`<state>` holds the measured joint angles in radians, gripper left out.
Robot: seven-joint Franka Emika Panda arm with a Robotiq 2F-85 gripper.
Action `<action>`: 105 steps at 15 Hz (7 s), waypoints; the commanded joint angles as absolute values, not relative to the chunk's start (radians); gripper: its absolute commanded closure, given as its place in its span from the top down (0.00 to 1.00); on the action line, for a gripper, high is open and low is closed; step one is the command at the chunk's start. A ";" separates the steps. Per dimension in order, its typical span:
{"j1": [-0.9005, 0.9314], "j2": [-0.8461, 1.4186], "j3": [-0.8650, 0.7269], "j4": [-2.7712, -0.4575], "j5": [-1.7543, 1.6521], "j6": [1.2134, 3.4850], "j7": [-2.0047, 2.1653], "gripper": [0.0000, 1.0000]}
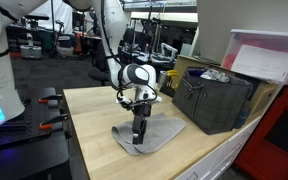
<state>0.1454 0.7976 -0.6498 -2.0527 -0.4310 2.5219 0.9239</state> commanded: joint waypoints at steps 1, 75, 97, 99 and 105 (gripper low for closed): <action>0.041 0.758 -0.545 -2.044 -0.376 2.610 0.811 1.00; -0.020 0.405 -0.314 -2.198 0.052 2.532 0.502 0.03; -0.016 0.292 -0.361 -2.340 -0.187 2.218 0.697 0.03; -0.024 0.287 -0.362 -2.295 -0.254 2.172 0.712 0.03; -0.041 0.372 -0.313 -2.097 -0.374 2.091 0.672 0.03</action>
<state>-0.0293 0.3196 -0.3438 -2.1949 -0.3343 2.1452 0.6927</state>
